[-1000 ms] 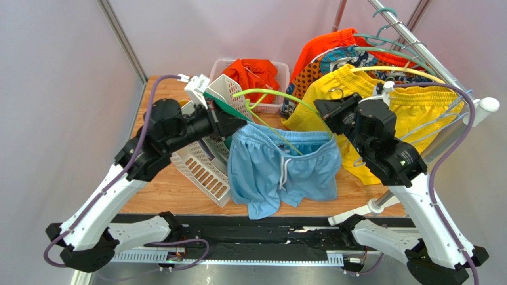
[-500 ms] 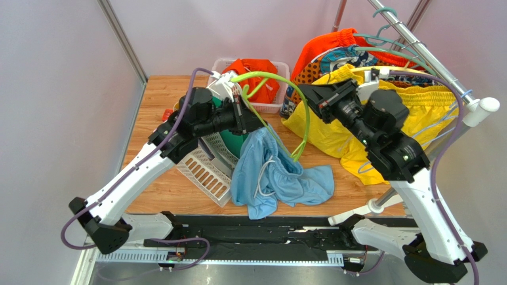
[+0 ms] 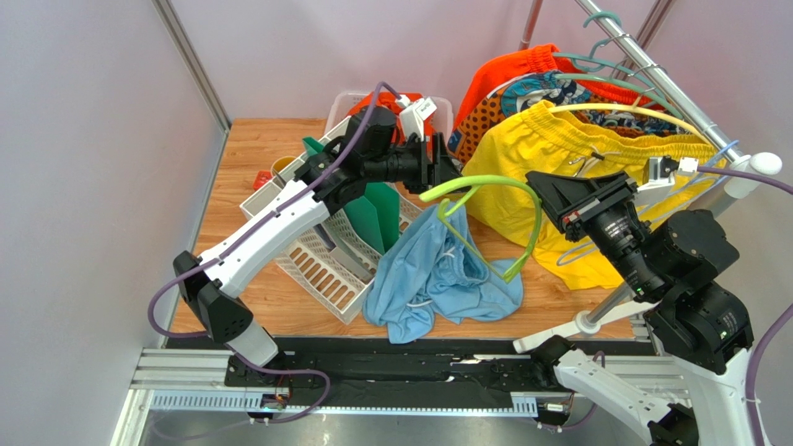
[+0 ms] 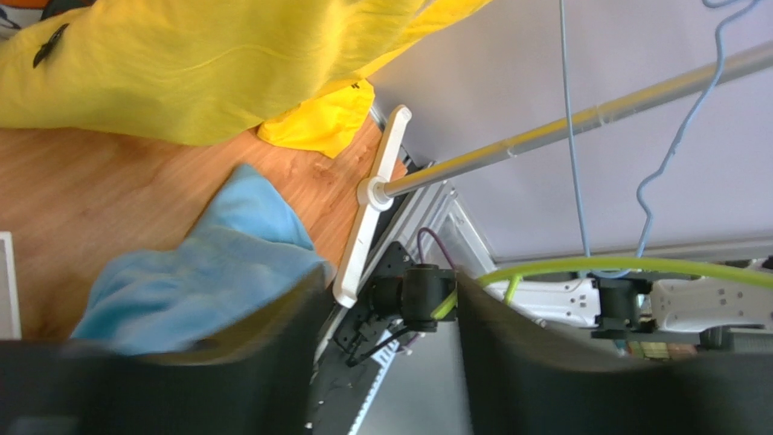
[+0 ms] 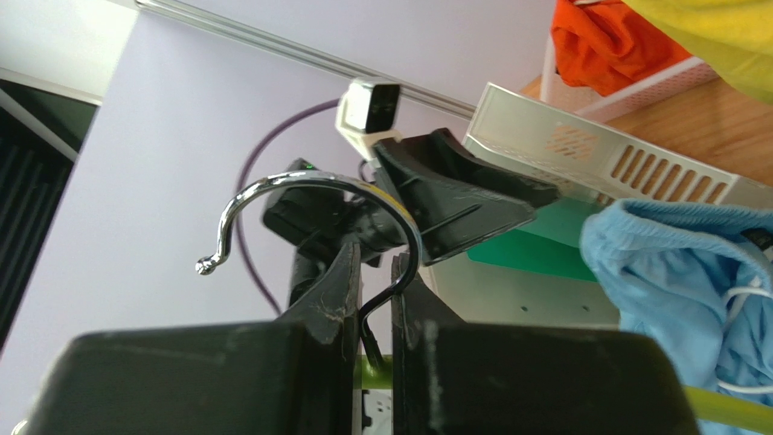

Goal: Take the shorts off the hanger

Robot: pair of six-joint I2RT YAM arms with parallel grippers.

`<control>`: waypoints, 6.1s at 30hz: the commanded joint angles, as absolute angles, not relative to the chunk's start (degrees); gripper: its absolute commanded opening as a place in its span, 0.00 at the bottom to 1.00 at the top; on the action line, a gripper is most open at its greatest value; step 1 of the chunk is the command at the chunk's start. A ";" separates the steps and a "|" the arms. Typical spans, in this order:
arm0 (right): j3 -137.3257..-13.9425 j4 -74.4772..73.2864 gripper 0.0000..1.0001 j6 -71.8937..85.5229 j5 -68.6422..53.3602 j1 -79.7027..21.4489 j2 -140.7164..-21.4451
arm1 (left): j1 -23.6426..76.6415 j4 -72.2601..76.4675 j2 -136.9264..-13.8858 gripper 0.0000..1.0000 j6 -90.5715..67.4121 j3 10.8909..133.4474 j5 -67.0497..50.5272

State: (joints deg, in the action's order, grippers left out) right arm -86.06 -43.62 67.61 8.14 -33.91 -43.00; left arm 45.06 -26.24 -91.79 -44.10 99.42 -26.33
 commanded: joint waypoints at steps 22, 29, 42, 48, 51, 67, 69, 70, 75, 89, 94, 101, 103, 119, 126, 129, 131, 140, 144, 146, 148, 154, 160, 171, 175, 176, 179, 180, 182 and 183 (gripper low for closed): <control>-86.31 -51.77 0.00 44.31 1.14 -33.75 -51.15 | 43.42 -37.87 -49.75 0.82 -38.50 93.33 -21.80; -87.19 -53.17 0.00 38.68 -1.75 -33.75 -54.75 | 43.42 -42.37 -49.13 0.79 -38.58 95.72 -24.78; -88.94 -57.48 0.00 32.62 -3.69 -33.84 -58.53 | 49.48 -37.53 -55.72 0.71 -40.88 91.84 -24.96; -89.47 -58.62 0.00 30.32 -1.76 -33.84 -58.89 | 51.06 -39.81 -58.27 0.72 -36.92 96.58 -21.71; -89.56 -58.45 0.00 30.15 -0.88 -33.84 -59.06 | 51.15 -41.92 -59.50 0.73 -35.78 97.64 -22.32; -91.67 -55.64 0.00 33.31 6.85 -33.75 -57.83 | 60.47 -55.71 -68.64 0.72 -29.18 104.76 -15.04; -91.15 -55.11 0.00 33.48 7.38 -33.75 -57.57 | 60.56 -57.56 -68.47 0.71 -29.00 104.68 -12.93; -90.79 -54.93 0.00 33.40 7.56 -33.75 -57.31 | 60.73 -57.83 -67.86 0.71 -29.09 104.24 -12.31; -88.95 -54.32 0.00 35.07 7.47 -33.75 -56.34 | 60.73 -57.22 -65.40 0.71 -30.06 100.82 -12.91; -86.75 -53.09 0.00 39.55 6.24 -33.66 -55.02 | 60.73 -51.24 -63.80 0.53 -32.43 96.06 -13.80; -85.78 -53.09 0.00 40.34 6.24 -33.75 -53.62 | 60.73 -50.80 -66.09 0.35 -31.11 97.99 -15.64; -86.92 -54.75 0.18 40.17 6.85 -33.84 -52.30 | 60.73 -47.90 -64.60 0.00 -31.38 97.30 -12.48; -87.36 -55.81 0.30 39.99 6.51 -33.84 -52.21 | 60.65 -47.11 -63.55 0.00 -31.29 96.60 -11.34; -92.28 -62.22 1.00 42.53 4.83 -33.66 -47.29 | 59.68 -45.09 -60.91 0.00 -30.76 94.48 -9.32; -96.15 -62.67 0.94 42.81 6.15 -33.84 -45.35 | 58.98 -44.56 -63.89 0.00 -29.18 97.99 -10.54; -95.54 -61.18 0.80 41.31 4.75 -33.84 -43.86 | 58.71 -42.99 -65.74 0.00 -27.60 99.83 -12.91; -95.10 -60.47 0.69 41.31 4.57 -33.84 -42.46 | 58.36 -42.63 -68.19 0.00 -26.29 101.59 -14.75; -96.77 -58.80 0.02 42.80 4.83 -33.75 -41.66 | 58.18 -38.77 -80.58 0.00 -24.17 111.97 -19.42; -97.03 -59.24 0.00 43.86 7.29 -33.75 -41.14 | 58.10 -36.83 -86.56 0.00 -23.56 118.54 -21.18; -97.03 -60.29 0.00 44.38 10.01 -33.75 -40.78 | 58.10 -36.83 -90.43 0.00 -22.85 122.49 -21.97; -97.64 -61.69 0.00 45.00 13.25 -33.84 -40.43 | 58.18 -36.65 -94.02 0.00 -22.24 124.88 -22.85; -100.02 -64.42 0.00 44.65 18.45 -33.75 -39.29 | 58.10 -33.14 -102.72 0.00 -23.29 132.18 -26.97; -100.55 -64.95 0.00 44.30 17.41 -33.84 -39.46 | 58.27 -26.48 -110.12 0.00 -26.27 138.42 -30.76; -101.77 -67.06 0.00 44.12 16.96 -33.84 -39.72 | 58.97 -14.43 -115.13 0.00 -27.25 142.02 -31.73; -101.95 -67.41 0.00 44.12 16.87 -33.75 -39.64 | 58.97 -13.54 -116.45 0.00 -26.90 144.40 -31.46; -101.95 -67.41 0.00 44.12 16.79 -33.84 -39.73 | 58.97 -13.27 -116.11 0.00 -26.55 144.40 -31.29; -101.95 -67.50 0.00 44.21 16.87 -33.75 -39.55 | 59.06 -12.04 -114.97 0.00 -26.11 143.00 -31.11; -101.87 -67.59 0.00 44.30 16.87 -33.84 -39.38 | 59.06 -11.87 -114.87 0.00 -26.10 142.82 -31.20; -101.60 -67.59 0.00 44.65 16.87 -33.84 -39.29 | 59.06 -11.78 -115.57 0.00 -26.71 143.35 -31.20; -101.51 -67.50 0.00 44.82 16.87 -33.84 -39.20 | 59.06 -11.86 -115.92 0.00 -27.07 144.65 -31.38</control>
State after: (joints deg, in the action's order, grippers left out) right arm -100.82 -67.33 44.51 16.43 -33.93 -39.18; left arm 58.78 -19.75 -117.16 -26.94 140.42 -30.44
